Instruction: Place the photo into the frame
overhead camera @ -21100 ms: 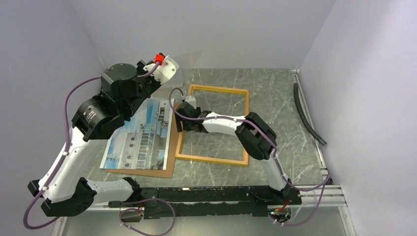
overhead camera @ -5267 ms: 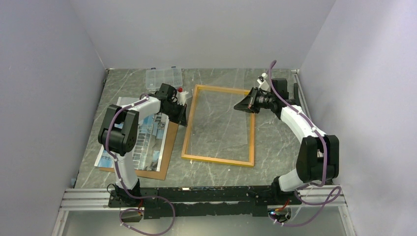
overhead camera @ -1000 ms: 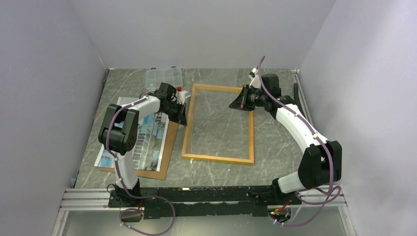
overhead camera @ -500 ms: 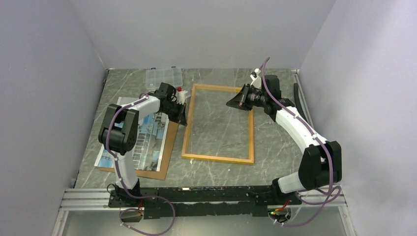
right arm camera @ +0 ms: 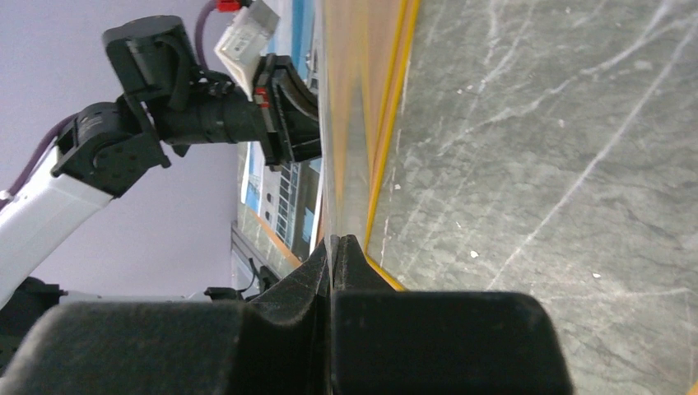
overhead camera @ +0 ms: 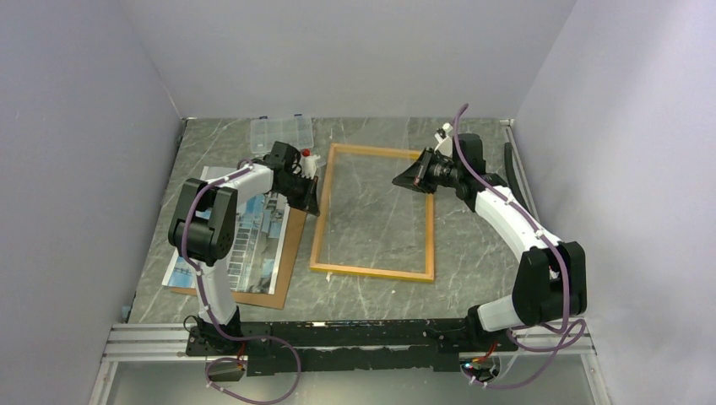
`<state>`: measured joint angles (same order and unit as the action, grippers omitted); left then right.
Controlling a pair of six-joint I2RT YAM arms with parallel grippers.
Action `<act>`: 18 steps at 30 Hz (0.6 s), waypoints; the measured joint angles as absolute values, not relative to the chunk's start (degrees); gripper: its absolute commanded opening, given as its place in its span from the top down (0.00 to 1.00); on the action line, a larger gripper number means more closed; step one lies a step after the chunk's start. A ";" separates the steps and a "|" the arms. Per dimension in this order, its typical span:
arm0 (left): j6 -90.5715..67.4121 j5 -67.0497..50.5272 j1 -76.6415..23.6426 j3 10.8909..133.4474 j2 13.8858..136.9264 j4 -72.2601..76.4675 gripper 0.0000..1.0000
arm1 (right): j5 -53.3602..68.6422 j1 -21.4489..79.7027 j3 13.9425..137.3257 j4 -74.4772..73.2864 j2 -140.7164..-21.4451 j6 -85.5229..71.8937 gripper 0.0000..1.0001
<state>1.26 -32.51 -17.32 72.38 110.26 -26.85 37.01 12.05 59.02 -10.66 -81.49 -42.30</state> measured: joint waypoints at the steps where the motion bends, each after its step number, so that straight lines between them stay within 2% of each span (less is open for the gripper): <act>1: 1.26 -32.49 -17.26 72.38 110.26 -26.85 0.97 | 36.82 11.86 58.54 -10.66 -81.41 -42.30 1.00; 18: 1.23 -32.51 -17.06 72.38 110.24 -26.83 0.97 | 30.89 10.94 52.45 -11.51 -80.99 -42.30 1.00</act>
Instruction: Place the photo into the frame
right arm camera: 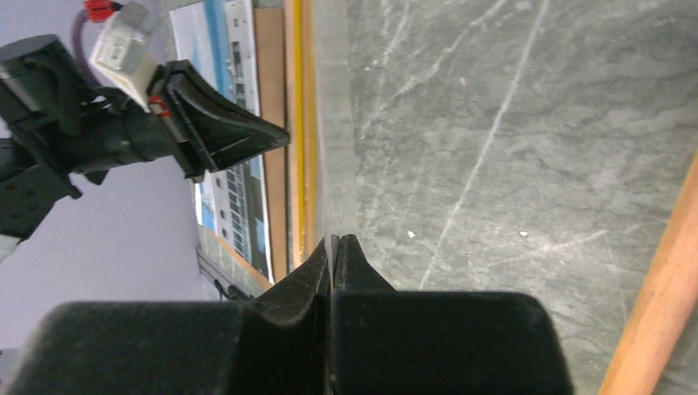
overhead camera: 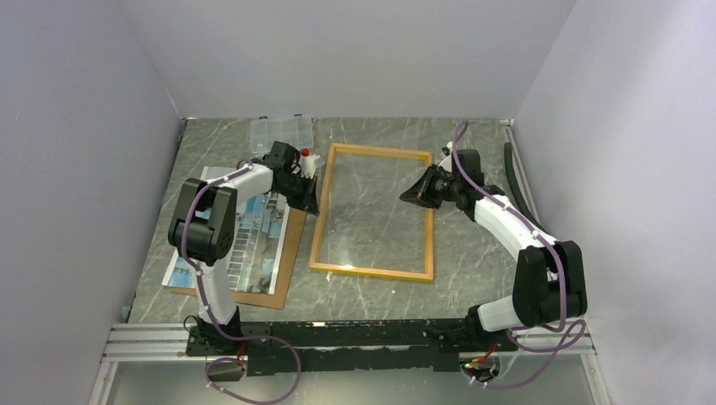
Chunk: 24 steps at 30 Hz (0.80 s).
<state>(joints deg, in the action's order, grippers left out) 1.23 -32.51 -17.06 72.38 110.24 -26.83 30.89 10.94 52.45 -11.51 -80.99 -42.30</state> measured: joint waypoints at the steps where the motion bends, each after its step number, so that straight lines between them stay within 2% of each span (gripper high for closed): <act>1: 1.26 -32.51 -17.04 72.38 110.24 -26.83 0.97 | 30.48 10.90 51.88 -11.51 -80.99 -42.30 1.00; 14: 1.26 -32.51 -17.04 72.38 110.26 -26.83 0.97 | 29.32 10.46 50.17 -11.35 -81.28 -42.68 1.00; 24: 1.26 -32.51 -17.04 72.38 110.26 -26.83 0.97 | 36.36 10.20 50.17 -4.89 -80.77 -46.65 1.00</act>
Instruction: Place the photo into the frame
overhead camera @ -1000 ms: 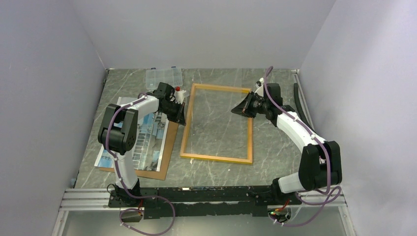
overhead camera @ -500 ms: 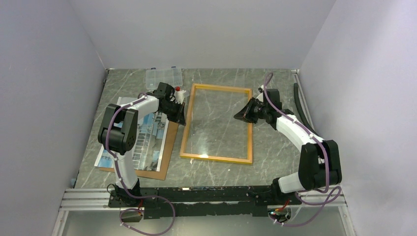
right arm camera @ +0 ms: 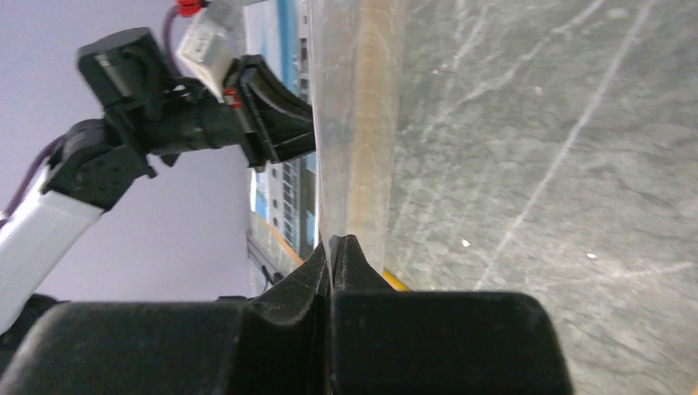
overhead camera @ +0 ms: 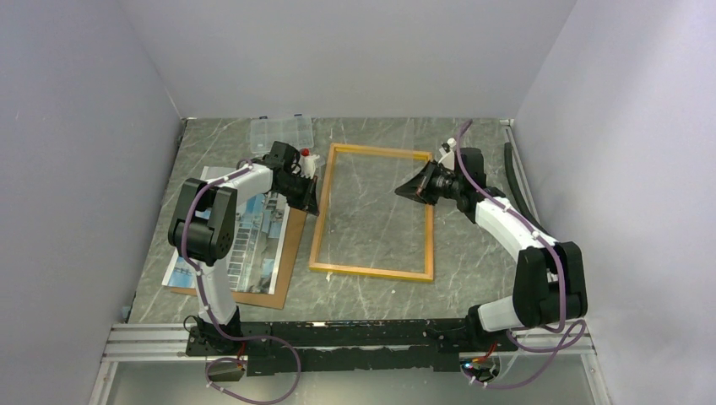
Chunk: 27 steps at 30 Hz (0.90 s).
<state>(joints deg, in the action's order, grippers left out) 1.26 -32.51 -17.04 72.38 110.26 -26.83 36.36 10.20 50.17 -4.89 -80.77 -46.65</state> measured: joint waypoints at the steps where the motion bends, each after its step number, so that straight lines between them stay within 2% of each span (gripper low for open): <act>1: 1.26 -32.51 -17.04 72.38 110.26 -26.83 0.97 | 37.06 10.26 50.17 -3.81 -80.71 -47.42 1.00; 27: 1.26 -32.51 -16.91 72.38 110.24 -26.92 0.97 | 39.90 12.05 46.39 11.90 -79.75 -57.80 1.00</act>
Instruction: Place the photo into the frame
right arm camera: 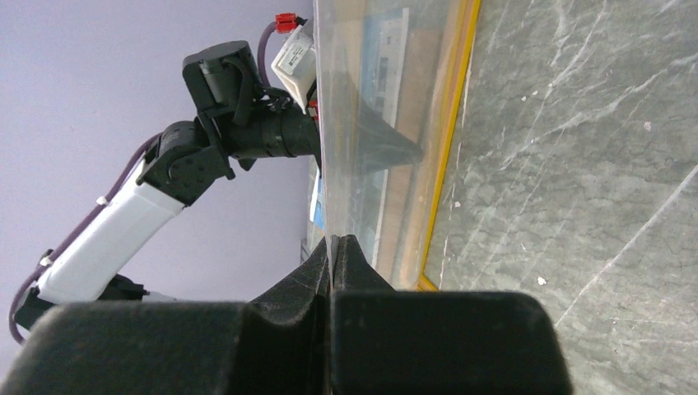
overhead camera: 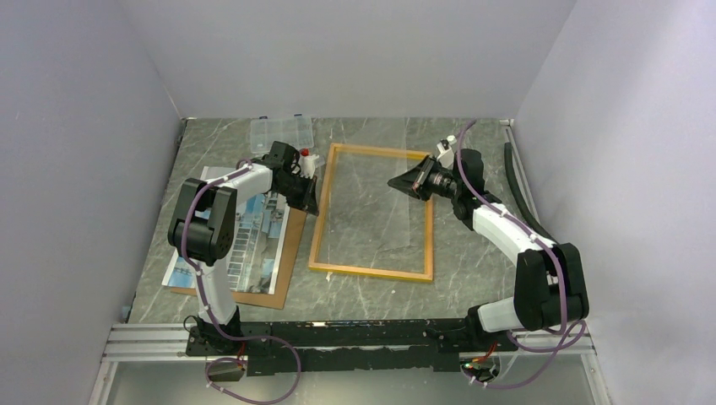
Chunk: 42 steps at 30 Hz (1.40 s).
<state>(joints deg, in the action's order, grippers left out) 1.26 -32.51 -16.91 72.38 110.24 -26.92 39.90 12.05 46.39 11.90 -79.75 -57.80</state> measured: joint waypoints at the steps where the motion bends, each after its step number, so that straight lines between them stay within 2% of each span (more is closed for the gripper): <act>1: 1.26 -32.51 -16.91 72.38 110.24 -26.92 0.97 | 39.77 12.05 46.13 12.27 -79.70 -58.46 1.00; 9: 1.26 -32.60 -16.91 72.38 110.26 -26.85 0.97 | 37.26 12.60 44.14 11.97 -76.40 -59.59 1.00; 24: 1.23 -32.69 -16.91 72.38 110.24 -26.85 0.97 | 34.22 13.41 43.97 9.28 -75.11 -52.42 1.00; 42: 1.26 -32.71 -16.91 72.38 110.24 -26.83 0.97 | 23.62 14.20 41.06 5.52 -72.23 -46.44 1.00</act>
<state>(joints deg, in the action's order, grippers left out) 1.26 -32.71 -16.91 72.38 110.24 -26.83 23.62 14.20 41.06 5.52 -72.23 -46.44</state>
